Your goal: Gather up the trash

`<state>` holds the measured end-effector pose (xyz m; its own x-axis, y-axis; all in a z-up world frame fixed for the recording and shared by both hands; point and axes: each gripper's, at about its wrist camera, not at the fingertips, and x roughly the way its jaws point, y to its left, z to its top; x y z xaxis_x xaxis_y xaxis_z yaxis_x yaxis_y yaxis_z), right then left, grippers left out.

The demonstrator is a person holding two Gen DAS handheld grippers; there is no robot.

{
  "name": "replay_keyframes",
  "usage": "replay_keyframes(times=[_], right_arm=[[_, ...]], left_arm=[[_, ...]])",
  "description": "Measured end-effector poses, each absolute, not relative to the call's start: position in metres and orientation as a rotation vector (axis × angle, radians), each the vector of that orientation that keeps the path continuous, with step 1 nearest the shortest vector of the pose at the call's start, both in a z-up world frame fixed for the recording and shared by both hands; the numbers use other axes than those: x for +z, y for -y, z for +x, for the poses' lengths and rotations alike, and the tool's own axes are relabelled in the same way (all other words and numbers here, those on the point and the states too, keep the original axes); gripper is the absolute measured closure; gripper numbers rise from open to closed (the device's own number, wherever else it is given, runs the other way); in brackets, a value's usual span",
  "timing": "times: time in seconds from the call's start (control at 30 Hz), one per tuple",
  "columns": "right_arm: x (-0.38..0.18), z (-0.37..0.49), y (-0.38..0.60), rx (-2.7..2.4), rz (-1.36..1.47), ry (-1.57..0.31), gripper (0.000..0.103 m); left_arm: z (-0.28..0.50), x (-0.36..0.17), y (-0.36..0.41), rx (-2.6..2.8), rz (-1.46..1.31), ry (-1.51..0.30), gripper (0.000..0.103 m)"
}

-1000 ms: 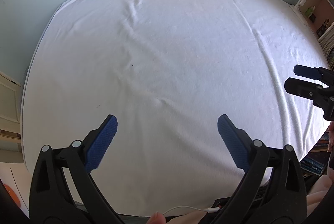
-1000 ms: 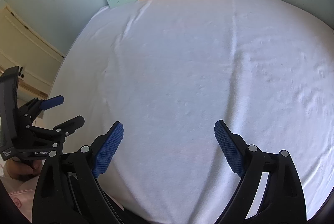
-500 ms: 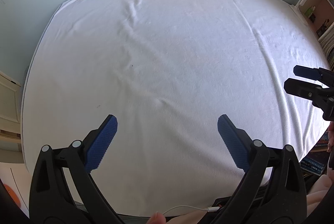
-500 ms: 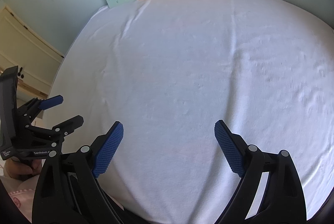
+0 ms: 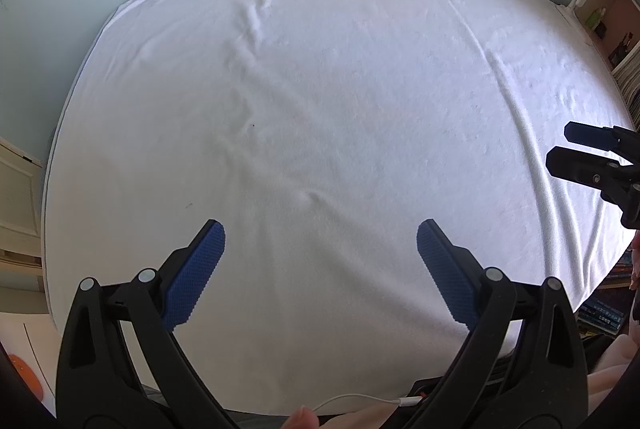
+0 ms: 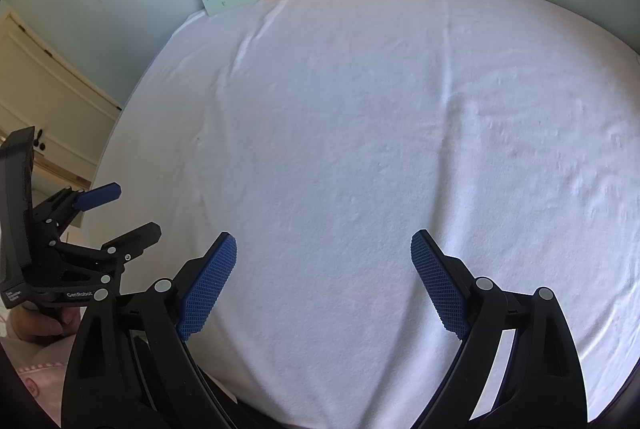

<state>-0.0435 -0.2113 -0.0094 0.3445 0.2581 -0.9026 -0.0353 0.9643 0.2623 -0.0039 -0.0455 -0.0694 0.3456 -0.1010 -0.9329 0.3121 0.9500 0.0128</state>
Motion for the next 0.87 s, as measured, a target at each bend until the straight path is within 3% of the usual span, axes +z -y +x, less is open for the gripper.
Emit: replay_keyframes(times=[0.87], right_arm=[[-0.017, -0.043, 0.213, 0.191, 0.231, -1.220, 0.015]], left_arm=[[0.000, -0.072, 0.059, -0.286, 0.242, -1.180, 0.009]])
